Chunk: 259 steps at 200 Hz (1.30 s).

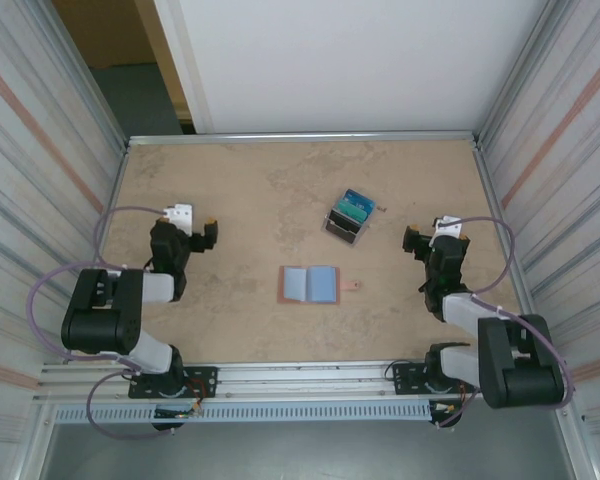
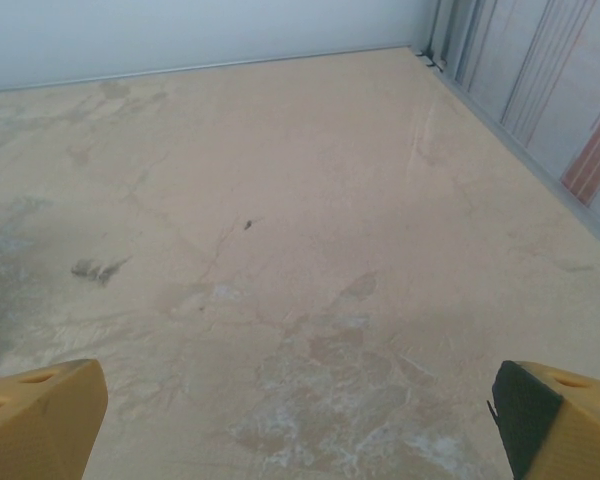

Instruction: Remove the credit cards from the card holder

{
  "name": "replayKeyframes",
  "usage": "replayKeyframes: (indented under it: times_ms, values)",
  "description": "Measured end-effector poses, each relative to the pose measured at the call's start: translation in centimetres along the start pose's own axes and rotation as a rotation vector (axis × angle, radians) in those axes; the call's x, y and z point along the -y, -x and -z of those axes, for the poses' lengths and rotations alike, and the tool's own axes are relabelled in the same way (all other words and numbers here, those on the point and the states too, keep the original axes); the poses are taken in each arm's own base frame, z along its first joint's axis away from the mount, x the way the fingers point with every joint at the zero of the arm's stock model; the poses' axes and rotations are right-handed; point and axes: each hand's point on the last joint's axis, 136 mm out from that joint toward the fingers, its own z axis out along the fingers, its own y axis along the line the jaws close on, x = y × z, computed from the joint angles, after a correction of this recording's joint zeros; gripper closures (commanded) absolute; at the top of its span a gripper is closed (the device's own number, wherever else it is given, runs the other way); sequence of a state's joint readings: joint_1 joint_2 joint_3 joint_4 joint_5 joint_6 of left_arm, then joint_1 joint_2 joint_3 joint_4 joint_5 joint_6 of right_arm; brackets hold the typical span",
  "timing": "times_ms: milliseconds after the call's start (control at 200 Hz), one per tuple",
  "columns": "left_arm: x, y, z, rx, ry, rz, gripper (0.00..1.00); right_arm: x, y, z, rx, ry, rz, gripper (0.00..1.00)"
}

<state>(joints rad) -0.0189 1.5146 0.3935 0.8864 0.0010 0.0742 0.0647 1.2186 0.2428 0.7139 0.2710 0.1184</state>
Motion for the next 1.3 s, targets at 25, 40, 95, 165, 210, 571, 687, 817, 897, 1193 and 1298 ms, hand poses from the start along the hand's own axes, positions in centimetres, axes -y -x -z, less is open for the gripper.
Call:
replayKeyframes:
  times_ms: [25, 40, 95, 165, 210, 571, 687, 817, 897, 1193, 1298]
  values:
    - [-0.4, 0.2, -0.1, 0.003, 0.008, 0.007, 0.01, 0.0, -0.2, -0.2, -0.002, 0.000, 0.001, 0.01]
    - [-0.6, 0.2, -0.1, 0.003, 0.013, 0.009, 0.01, -0.1, -0.3, -0.3, -0.002, 0.002, 0.001, 0.01]
    - [-0.8, -0.2, -0.1, -0.014, 0.015, 0.017, 0.01, -0.1, -0.6, -0.8, -0.002, 0.003, 0.001, 0.01]
    - [-0.6, -0.9, -0.1, -0.042, 0.005, 0.019, 0.01, 0.0, -0.8, -1.3, 0.002, 0.002, 0.000, 0.01]
    - [-0.5, -1.1, -0.1, -0.052, 0.001, 0.020, 0.01, 0.2, -1.1, -1.6, -0.002, 0.002, -0.001, 0.01]
    - [0.2, -2.1, 0.0, -0.091, -0.024, 0.016, 0.01, 1.2, -2.1, -4.7, -0.061, 0.003, -0.035, 0.02]
    - [0.2, -2.1, 0.0, -0.092, -0.024, 0.017, 0.01, 0.2, -0.1, -5.4, -0.021, 0.028, -0.035, 0.02]
    - [0.2, -2.2, 0.0, -0.095, -0.025, 0.017, 0.01, 0.0, -0.6, -5.4, -0.041, 0.030, -0.029, 0.02]
    - [0.2, -2.2, 0.0, -0.095, -0.025, 0.017, 0.01, 0.0, -0.7, -5.4, -0.047, 0.030, -0.028, 0.01]
    - [0.2, -2.2, 0.0, -0.095, -0.025, 0.017, 0.01, 0.0, -1.1, -5.4, -0.060, 0.029, -0.026, 0.02]
    - [0.2, -2.2, 0.0, -0.095, -0.025, 0.017, 0.01, 0.0, -1.1, -5.4, -0.060, 0.029, -0.026, 0.02]
